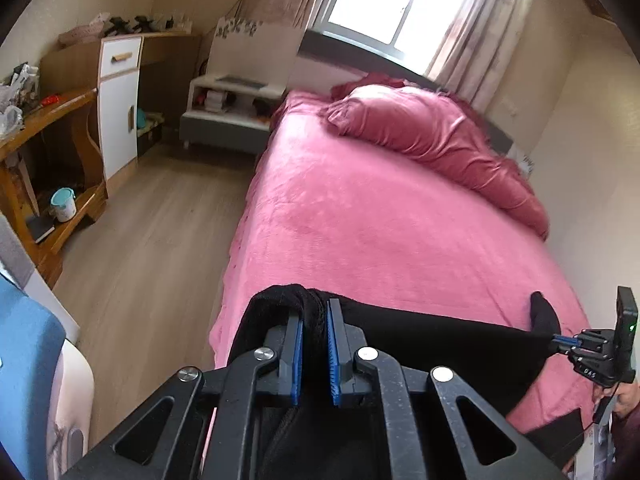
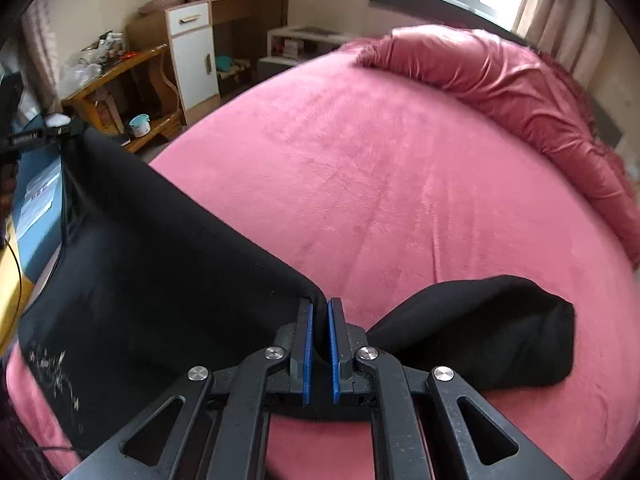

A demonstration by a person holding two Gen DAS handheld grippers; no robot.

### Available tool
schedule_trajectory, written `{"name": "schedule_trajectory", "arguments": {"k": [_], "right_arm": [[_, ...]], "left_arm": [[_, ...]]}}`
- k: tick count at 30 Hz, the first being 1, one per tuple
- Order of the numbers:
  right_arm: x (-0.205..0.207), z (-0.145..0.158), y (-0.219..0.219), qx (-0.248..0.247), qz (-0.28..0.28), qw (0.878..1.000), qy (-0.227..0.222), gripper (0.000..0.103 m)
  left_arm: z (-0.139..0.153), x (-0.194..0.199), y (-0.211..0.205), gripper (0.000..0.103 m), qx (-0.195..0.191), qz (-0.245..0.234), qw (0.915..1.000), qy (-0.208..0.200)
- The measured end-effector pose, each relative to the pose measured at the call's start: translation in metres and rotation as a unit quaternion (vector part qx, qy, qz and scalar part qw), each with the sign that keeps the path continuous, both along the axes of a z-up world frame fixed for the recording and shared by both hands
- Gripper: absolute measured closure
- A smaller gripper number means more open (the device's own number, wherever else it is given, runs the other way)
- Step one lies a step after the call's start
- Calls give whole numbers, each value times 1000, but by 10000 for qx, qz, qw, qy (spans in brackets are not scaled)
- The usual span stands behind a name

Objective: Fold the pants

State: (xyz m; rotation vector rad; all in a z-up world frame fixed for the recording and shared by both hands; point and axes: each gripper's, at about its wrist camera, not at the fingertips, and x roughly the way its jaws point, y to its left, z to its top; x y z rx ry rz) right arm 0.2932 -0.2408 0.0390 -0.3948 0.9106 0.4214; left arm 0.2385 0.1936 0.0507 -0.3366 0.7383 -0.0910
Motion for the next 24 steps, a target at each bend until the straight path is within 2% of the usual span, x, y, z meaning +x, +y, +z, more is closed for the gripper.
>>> {"name": "schedule_trajectory", "arguments": {"k": [5,10,13,16,20,24], "right_arm": [[-66,7,-8,-28,70,9998,-174,96],[-123,-15,-11,-96,97,9998,-109,96],[-156,-29,-12,-40,79,10000,2,97],[-181,-50,-9,-189,117,9997,116,97],[-202,-73,-9,-298,81,9992,266,97],[-222,-94,-12,-440,38,9982,396,97]], "left_arm": [[13,-62,-3,93,-162,-75,9997,-195],[2,-121,-10,93,-228,-2,9997,-129],[-15,-152,-9,94,-374,141,9992,34],[-41,-183,-7,94,-563,313,9974,325],[-79,-213,-8,94,-772,460,9926,812],[-108,-226,-7,93,-980,620,9860,1197]]}}
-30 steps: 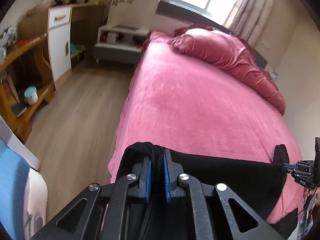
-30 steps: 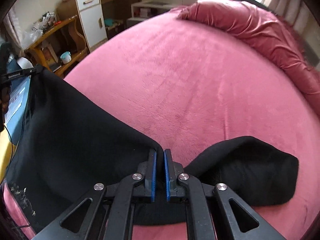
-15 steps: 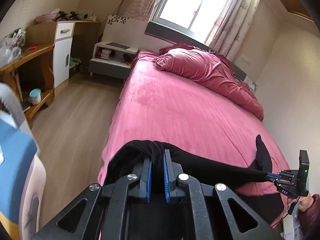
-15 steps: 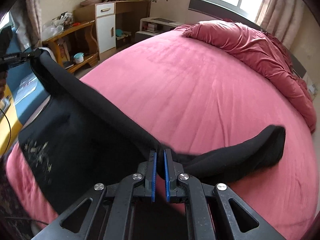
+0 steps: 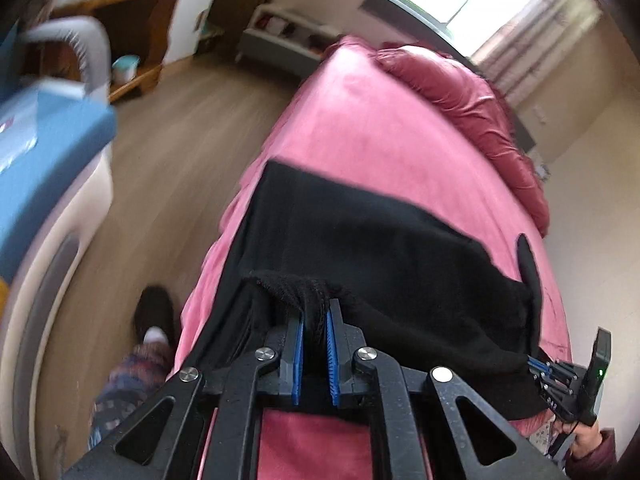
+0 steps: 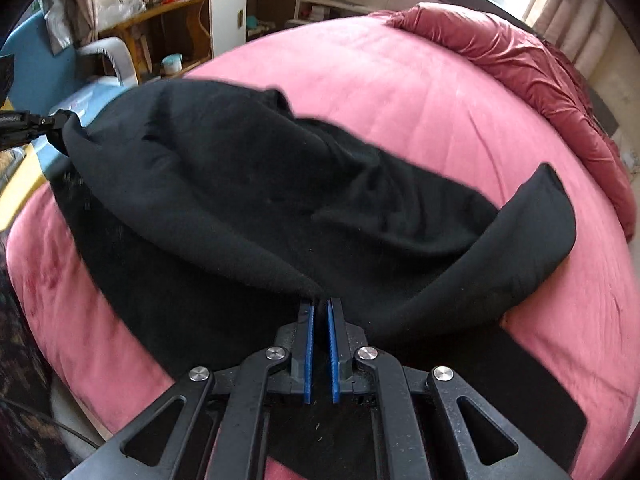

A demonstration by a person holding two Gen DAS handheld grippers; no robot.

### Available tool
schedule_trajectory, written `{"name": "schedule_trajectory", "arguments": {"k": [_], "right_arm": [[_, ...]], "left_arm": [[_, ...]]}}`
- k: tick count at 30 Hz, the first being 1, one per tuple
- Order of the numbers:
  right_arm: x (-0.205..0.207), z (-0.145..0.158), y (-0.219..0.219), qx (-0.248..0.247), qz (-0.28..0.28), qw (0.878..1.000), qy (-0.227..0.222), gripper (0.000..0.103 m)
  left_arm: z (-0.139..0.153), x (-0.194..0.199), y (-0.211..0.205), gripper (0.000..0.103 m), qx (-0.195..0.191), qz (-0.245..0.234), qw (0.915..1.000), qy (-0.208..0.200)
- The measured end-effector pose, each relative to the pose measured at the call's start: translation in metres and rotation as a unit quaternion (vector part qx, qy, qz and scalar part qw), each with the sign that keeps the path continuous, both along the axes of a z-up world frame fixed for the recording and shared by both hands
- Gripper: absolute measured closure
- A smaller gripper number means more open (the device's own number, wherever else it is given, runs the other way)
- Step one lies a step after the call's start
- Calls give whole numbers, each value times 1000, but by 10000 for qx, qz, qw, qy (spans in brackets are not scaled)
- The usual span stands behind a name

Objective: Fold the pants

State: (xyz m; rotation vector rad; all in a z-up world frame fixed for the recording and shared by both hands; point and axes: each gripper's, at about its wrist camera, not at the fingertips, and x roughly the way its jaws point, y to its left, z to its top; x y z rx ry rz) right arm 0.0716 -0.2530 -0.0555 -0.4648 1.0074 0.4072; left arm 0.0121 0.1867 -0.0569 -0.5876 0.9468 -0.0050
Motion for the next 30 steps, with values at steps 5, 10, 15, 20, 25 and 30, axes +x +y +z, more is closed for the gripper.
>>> {"name": "schedule_trajectory", "arguments": {"k": [5,10,15,20,25,30], "right_arm": [[-14,-14,-2,-123,-45,9999,-7,97],[-23,-25,3,-332,-15,9994,-122,95],[-30,-24,-2,-184,-104,9997,-128,90],[-38,-4,-20,321,-364,9988,39,68],[-45,12,-56,2170,-896,9672,967,43],[-41,-11,-84,4034,-2014,8765,1689,43]], "left_arm": [[-9,-12,8,76,-458,245,9984,227],[-8,-32,26,62,-1205,714,9899,234],[-11,-39,38,59,-1781,997,9786,272],[-17,-47,41,59,-2242,1241,9659,374],[-13,-51,46,59,-2470,1463,9575,288],[-21,-33,47,59,-2575,1639,9509,504]]}}
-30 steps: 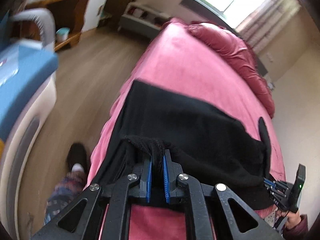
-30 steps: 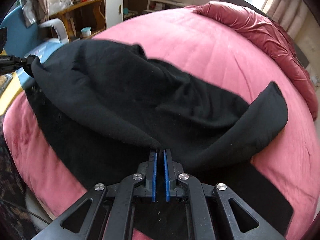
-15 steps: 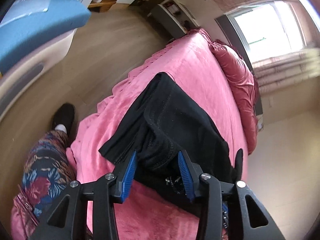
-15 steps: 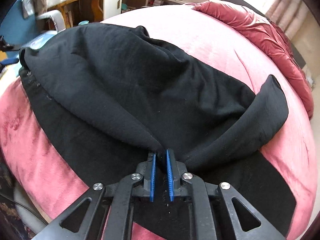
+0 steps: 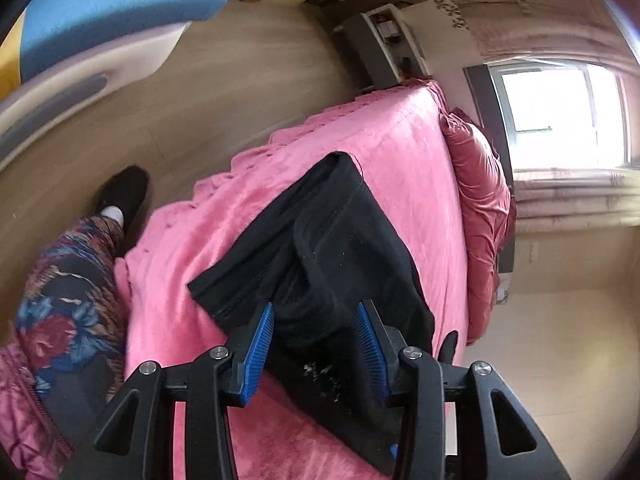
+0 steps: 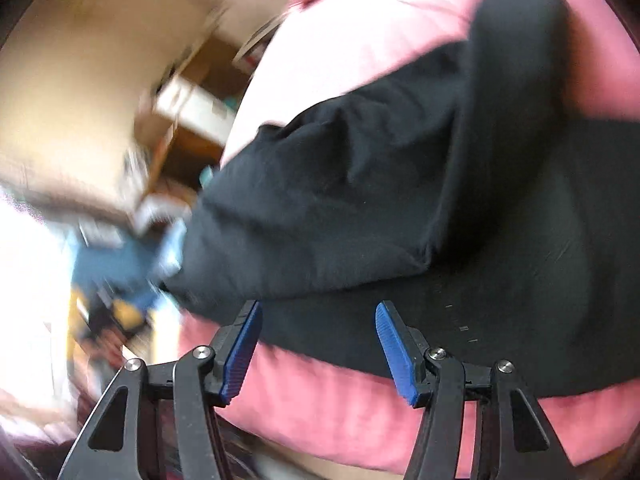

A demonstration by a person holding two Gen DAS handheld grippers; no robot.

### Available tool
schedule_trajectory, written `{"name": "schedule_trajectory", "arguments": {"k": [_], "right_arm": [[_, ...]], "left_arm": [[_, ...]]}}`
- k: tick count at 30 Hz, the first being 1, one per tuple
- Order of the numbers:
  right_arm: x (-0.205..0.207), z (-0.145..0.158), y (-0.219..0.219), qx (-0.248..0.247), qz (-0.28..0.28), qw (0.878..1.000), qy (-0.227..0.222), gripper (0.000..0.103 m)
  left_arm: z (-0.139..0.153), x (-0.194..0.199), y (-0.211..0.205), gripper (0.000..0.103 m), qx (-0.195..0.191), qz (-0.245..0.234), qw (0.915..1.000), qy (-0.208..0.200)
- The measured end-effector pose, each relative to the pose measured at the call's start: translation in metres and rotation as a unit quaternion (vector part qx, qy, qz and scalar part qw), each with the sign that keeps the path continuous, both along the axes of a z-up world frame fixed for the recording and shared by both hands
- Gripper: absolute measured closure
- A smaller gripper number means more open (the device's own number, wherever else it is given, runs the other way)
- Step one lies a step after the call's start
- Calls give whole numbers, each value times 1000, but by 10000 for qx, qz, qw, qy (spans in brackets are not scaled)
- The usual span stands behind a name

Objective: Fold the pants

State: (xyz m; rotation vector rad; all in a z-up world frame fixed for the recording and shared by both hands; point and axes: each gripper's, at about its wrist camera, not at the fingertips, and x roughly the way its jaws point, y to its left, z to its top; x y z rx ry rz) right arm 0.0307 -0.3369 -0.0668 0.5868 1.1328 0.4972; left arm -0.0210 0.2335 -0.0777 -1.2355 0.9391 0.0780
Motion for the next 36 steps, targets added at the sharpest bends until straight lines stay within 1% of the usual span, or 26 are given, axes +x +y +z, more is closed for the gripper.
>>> {"name": "schedule_trajectory", "arguments": {"k": [1,2,4,5,6,7,8,10,13,14,15,16,17,18,19,21,23,24,25,27,28,30,32,34,35,36], "right_arm": [[4,-8,-3,261,-259,9991,208,43],[6,-17,-6,493,-471,9969,386,42],[12,-26,-6,662,-770,9935,522,44],[14,-30,-7,692,-893,9919,587,52],[16,-35,-5,656,-977,9908,674,59],[18,-39,-2,515,-1019,9910,701,77],[20,-41,0,342,-1079,9912,689,89],[25,-45,1,317,-1115,9909,685,94],[24,-32,10,193,-990,9941,404,96],[28,-25,14,221,-877,9955,272,96],[25,-15,16,248,-732,9969,107,96],[23,-4,18,208,-563,9982,-78,96],[18,4,20,122,-397,9989,-229,96],[15,9,21,42,-287,9991,-311,96],[13,9,22,-14,-184,9992,-357,96],[7,3,24,-149,8,9993,-335,96],[2,-9,28,-424,136,9988,-218,96],[1,-14,28,-452,139,9988,-144,96],[0,-21,29,-499,145,9986,-67,96],[-1,-31,30,-559,161,9983,17,96],[-1,-33,29,-549,166,9983,49,96],[-1,-34,30,-608,235,9979,-15,96],[-1,-35,32,-684,325,9971,-30,96],[2,-37,35,-799,389,9960,-18,96],[3,-38,38,-861,413,9954,-11,96],[4,-39,40,-881,424,9952,-26,96]], "left_arm": [[-1,4,-3,60,54,-35,10000,70],[-1,7,-4,60,97,-45,9999,58],[0,15,-9,63,313,-127,9994,3],[0,17,-11,67,374,-132,9992,9],[0,22,-12,78,405,-190,9990,-44],[1,27,-13,81,444,-262,9986,-86],[3,30,-12,82,520,-283,9982,-112],[8,37,-11,87,579,-360,9974,-232],[26,49,-6,91,776,-537,9940,-553],[36,51,-5,91,902,-615,9913,-731],[49,52,-3,92,1077,-717,9866,-991],[61,52,-3,92,1266,-849,9798,-1297],[70,52,-3,92,1463,-996,9727,-1501],[76,51,-4,92,1676,-1156,9652,-1642],[78,50,-5,92,1910,-1303,9581,-1689],[70,47,-8,93,2150,-1632,9499,-1573],[54,43,-13,93,2382,-1890,9443,-1260],[42,40,-16,93,2514,-2018,9408,-1049],[29,38,-15,93,2554,-2055,9413,-807],[9,30,-9,93,2424,-2061,9467,-498],[2,28,-6,93,2405,-2069,9477,-361],[-6,22,-4,92,2375,-2121,9478,-180],[-7,22,-1,91,2318,-2050,9509,-87],[-5,23,1,83,2274,-2035,9523,0],[-5,25,2,72,2255,-2012,9532,116],[-2,24,6,67,2223,-1900,9560,238]]}}
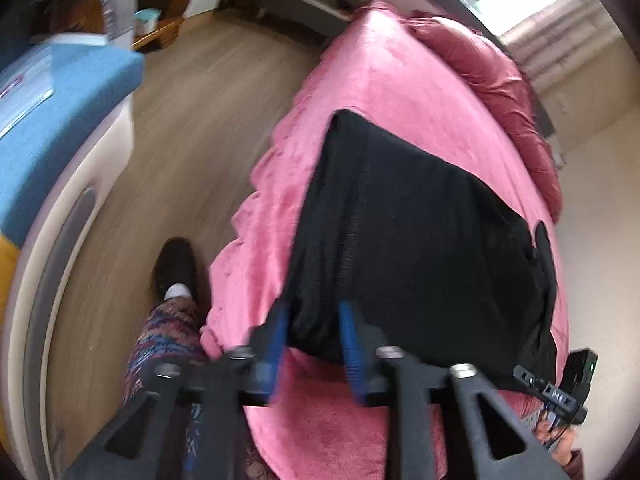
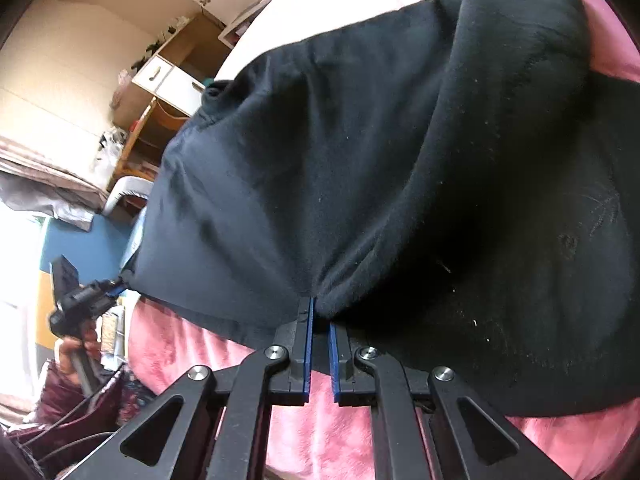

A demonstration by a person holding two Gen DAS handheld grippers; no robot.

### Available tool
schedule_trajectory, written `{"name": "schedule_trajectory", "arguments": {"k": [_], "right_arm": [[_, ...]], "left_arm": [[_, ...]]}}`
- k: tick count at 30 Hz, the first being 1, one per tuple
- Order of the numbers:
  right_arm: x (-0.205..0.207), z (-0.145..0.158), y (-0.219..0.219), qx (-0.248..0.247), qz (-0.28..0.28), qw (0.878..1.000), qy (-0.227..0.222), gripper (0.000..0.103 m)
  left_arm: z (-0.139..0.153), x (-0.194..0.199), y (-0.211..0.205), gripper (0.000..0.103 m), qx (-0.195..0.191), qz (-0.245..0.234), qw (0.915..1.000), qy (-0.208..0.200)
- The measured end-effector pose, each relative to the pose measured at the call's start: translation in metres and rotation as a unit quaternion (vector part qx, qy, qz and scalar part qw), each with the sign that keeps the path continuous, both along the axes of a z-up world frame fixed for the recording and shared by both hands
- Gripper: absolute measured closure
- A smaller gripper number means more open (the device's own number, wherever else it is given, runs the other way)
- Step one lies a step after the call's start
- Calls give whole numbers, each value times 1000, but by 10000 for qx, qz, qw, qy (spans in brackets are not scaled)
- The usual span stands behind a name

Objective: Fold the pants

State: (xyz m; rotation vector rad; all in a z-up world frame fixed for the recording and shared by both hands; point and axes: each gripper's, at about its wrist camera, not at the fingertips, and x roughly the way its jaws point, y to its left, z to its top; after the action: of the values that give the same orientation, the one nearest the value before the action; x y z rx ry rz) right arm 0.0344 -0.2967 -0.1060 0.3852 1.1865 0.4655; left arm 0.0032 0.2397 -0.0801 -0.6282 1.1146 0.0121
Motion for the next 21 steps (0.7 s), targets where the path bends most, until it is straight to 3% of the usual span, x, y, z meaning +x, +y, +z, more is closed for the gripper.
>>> {"name": "schedule_trajectory", "arguments": {"k": [2,4,5,7,10,14,18,21], "right_arm": [[2,-1,-1,74,-22,10000,-4,94],[3,-1,-8,226,-41,9997,7,91],[2,0,-12,252,-50,9997,51,81],[-2,5,-22,196,-6,9998,32,74],[-7,29,-36,-90,7,9996,-266,73],[8,70,-73,-448,-449,9953,-727,74],[52,98,-99,-1118,-989,9835,-1019,73],[105,107,-110,-1444,-1386,9753,-938,73]], "left_arm": [[9,-3,2,64,30,216,9998,22],[20,-8,9,63,323,512,9982,7],[30,-10,9,63,469,616,9969,-137],[54,-10,-3,63,665,524,9947,-585],[72,0,-36,63,847,77,9919,-945],[77,22,-109,63,928,-965,9823,-1309],[55,42,-169,63,706,-1682,9764,-1157],[45,45,-198,63,685,-2129,9687,-1075]]}}
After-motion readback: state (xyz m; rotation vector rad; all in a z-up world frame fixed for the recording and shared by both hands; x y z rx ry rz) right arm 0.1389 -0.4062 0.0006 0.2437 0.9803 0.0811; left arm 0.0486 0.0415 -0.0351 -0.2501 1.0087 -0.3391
